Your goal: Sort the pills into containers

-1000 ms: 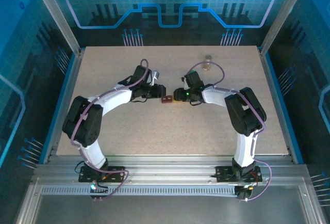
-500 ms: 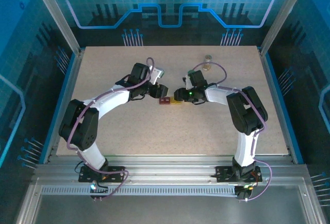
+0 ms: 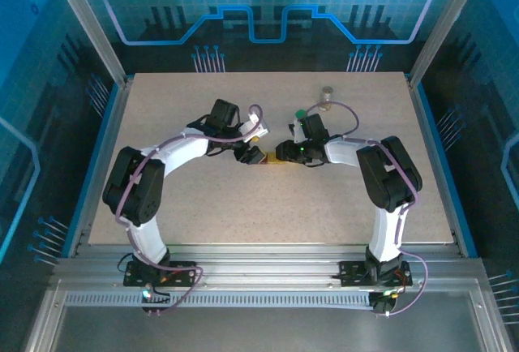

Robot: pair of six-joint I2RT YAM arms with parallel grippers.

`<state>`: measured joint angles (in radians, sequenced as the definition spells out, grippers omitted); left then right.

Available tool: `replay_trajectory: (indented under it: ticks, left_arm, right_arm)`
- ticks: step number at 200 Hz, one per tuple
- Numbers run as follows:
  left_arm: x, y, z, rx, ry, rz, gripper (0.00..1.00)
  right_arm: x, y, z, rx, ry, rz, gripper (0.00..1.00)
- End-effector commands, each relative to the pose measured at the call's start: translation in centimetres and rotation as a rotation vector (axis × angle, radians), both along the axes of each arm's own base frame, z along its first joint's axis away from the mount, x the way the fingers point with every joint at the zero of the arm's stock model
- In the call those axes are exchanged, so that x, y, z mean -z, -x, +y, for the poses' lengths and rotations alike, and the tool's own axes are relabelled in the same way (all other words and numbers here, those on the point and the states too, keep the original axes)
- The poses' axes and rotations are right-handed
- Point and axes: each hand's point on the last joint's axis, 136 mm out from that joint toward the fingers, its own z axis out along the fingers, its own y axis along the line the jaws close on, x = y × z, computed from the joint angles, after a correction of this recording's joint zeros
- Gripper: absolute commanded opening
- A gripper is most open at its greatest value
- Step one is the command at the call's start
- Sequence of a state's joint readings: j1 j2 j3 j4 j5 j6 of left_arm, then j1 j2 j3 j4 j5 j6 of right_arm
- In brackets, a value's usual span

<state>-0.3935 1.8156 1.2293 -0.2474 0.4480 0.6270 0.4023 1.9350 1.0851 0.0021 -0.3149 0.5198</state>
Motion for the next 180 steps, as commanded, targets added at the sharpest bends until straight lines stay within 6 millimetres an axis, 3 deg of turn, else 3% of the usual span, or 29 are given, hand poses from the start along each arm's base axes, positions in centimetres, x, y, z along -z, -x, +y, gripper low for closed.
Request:
replay_trajectory:
  ticks: [1,52,92,180]
  left_arm:
    - [1.0,1.1,-0.1,0.105,-0.034,0.031,0.69]
    - [2.3,2.0,0.1,0.198,-0.077,0.009,0.69]
    - [3.8,1.6,0.5,0.207,-0.15,0.022,0.71]
    - [6.9,0.4,-0.7,0.242,-0.256,-0.08,0.72]
  right_arm:
    - [0.3,0.7,-0.6,0.003,0.0,0.022,0.41]
    - [0.9,0.9,-0.6,0.005,-0.001,0.036,0.31]
    - [0.9,0.9,-0.7,0.01,0.002,0.031,0.31]
    - [1.4,1.1,-0.7,0.005,0.007,0.04,0.31]
